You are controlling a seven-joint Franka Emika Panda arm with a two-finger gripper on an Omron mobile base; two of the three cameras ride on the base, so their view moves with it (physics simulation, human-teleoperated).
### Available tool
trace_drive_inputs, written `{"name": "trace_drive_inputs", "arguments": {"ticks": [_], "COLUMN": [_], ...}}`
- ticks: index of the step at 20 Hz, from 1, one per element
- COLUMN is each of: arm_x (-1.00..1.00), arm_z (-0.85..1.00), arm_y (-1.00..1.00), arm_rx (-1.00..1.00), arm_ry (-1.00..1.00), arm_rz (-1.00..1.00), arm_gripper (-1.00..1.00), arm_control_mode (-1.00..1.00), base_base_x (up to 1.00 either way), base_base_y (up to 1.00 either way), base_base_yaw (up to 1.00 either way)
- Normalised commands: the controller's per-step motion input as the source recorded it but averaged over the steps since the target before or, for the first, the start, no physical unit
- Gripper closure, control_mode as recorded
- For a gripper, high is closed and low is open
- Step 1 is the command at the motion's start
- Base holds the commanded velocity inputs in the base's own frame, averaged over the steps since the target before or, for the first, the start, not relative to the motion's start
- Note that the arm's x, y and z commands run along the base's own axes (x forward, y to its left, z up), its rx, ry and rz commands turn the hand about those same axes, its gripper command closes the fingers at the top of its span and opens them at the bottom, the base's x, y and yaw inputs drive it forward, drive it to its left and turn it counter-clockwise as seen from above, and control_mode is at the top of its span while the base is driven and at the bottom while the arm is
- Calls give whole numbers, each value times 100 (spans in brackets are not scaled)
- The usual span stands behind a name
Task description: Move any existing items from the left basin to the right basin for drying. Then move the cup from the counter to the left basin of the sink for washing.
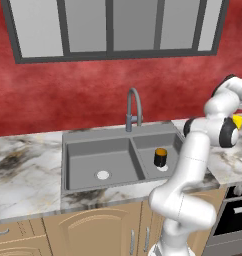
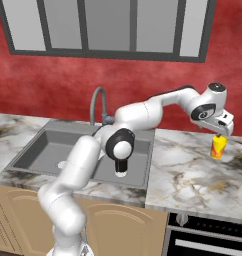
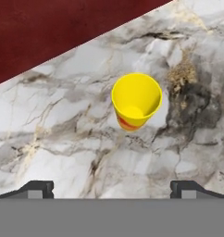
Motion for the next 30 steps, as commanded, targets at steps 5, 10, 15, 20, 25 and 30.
{"name": "trace_drive_inputs", "arguments": {"ticks": [5,10,15,20,25,30], "arm_x": [23,10,0,0,0,6], "arm_z": [0,-4,-24,-18,-8,-11], "arm_y": [-3,-11,-2,0,-7,-6], "arm_rx": [0,0,0,0,0,-2], "arm_ry": [1,0,-9,-6,-1,0], "arm_rz": [0,0,0,0,0,0], "arm_gripper": [-100,-100,-100,-100,-100,-100], "arm_control_mode": [-100,-100,-100,-100,-100,-100], "base_base_x": [0,0,0,0,0,0], "base_base_y": [0,0,0,0,0,0], "base_base_yaw": [0,0,0,0,0,0]}}
